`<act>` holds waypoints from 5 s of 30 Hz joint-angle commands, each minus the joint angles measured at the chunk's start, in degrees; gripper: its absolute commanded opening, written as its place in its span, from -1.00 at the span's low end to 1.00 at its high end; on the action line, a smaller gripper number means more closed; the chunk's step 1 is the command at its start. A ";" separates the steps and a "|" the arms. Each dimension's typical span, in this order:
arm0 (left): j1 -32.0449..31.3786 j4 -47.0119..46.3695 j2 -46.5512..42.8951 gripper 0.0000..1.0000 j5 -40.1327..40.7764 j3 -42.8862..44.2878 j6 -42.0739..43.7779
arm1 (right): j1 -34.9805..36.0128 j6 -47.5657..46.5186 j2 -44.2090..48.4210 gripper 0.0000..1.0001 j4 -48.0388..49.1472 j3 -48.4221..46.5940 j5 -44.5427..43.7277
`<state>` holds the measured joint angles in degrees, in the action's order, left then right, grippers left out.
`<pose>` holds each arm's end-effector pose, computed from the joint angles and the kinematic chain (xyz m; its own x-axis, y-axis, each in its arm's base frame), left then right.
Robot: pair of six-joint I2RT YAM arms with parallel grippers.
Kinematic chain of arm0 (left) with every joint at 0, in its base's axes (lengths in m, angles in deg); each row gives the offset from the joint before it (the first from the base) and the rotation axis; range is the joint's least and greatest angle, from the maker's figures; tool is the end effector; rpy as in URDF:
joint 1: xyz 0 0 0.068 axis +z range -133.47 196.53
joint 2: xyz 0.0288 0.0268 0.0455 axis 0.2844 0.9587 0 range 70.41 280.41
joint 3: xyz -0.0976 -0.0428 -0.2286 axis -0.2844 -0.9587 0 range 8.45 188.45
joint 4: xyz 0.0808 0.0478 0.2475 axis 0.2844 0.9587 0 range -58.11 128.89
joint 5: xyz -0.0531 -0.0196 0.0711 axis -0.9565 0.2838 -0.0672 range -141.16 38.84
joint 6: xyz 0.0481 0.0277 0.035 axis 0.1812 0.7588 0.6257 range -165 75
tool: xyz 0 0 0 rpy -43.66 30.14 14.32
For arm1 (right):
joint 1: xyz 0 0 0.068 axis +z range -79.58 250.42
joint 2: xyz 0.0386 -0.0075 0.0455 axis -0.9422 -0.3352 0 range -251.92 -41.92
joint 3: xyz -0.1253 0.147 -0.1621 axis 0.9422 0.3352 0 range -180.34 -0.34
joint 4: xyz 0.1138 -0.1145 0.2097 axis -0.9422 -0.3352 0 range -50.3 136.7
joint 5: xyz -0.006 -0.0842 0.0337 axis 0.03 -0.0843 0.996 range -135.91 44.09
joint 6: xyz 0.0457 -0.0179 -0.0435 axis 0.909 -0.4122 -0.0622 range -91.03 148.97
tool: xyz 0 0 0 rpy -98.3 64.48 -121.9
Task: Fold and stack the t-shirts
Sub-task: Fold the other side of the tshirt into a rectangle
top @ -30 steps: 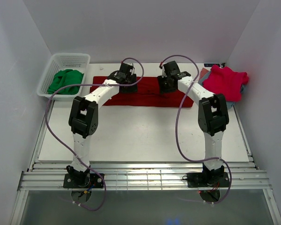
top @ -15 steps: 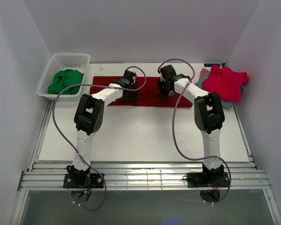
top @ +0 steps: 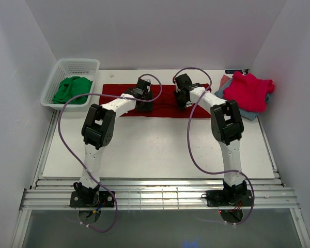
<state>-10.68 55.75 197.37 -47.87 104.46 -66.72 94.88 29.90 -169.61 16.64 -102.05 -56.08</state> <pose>0.4302 -0.2177 0.1284 -0.8332 0.0129 -0.5528 0.1277 0.9772 -0.1696 0.4476 0.1936 0.1471 -0.7601 -0.3284 -0.5607 -0.3056 0.9422 -0.1376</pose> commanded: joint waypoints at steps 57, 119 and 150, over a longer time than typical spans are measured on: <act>-8.56 1.45 -12.61 0.12 2.68 -10.22 -1.84 | 0.14 7.06 15.54 -0.42 14.23 12.39 -8.47; -20.25 -1.27 -18.32 -0.21 -6.10 -12.42 -2.54 | 4.36 7.51 13.89 -0.22 7.56 14.00 -8.55; -24.13 -1.97 -10.94 -0.31 -0.92 -17.96 -0.87 | 2.07 6.89 10.54 -0.41 8.62 11.97 -3.10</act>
<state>-34.59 53.76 186.20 -49.84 87.54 -68.33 96.81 37.14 -157.92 24.22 -87.65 -59.93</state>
